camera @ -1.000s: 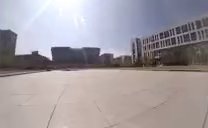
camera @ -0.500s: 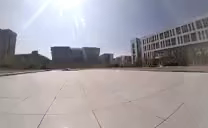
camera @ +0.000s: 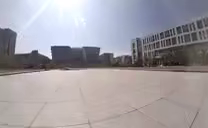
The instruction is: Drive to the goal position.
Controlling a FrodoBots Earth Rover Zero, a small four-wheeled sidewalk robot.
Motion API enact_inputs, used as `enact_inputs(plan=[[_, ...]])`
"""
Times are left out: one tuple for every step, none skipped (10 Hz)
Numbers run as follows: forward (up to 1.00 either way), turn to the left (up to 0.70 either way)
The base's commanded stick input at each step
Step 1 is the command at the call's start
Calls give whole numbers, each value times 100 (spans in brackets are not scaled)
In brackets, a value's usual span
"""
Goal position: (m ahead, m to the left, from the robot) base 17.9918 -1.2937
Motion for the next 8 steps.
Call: enact_inputs(plan=[[70,2],[70,2],[70,2],[70,2],[70,2],[70,2],[70,2],[70,2]])
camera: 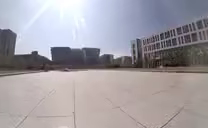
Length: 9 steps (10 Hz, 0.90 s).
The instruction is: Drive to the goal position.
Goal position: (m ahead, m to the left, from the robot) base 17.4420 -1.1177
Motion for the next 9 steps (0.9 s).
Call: enact_inputs(plan=[[70,2],[70,2],[70,2],[70,2],[70,2],[70,2],[70,2],[70,2],[70,2]])
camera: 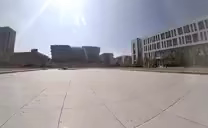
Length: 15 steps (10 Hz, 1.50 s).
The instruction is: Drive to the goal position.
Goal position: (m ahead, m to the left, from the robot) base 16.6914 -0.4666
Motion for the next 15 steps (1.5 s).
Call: enact_inputs(plan=[[70,2],[70,2],[70,2],[70,2],[70,2],[70,2],[70,2],[70,2],[70,2],[70,2],[70,2],[70,2],[70,2],[70,2],[70,2]])
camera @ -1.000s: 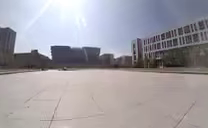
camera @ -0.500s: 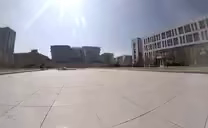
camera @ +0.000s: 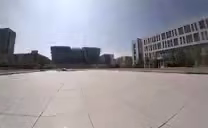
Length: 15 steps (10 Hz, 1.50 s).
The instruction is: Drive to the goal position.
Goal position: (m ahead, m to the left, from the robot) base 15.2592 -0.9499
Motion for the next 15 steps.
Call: enact_inputs(plan=[[70,2],[70,2],[70,2],[70,2],[70,2],[70,2],[70,2],[70,2],[70,2],[70,2],[70,2],[70,2],[70,2],[70,2],[70,2]])
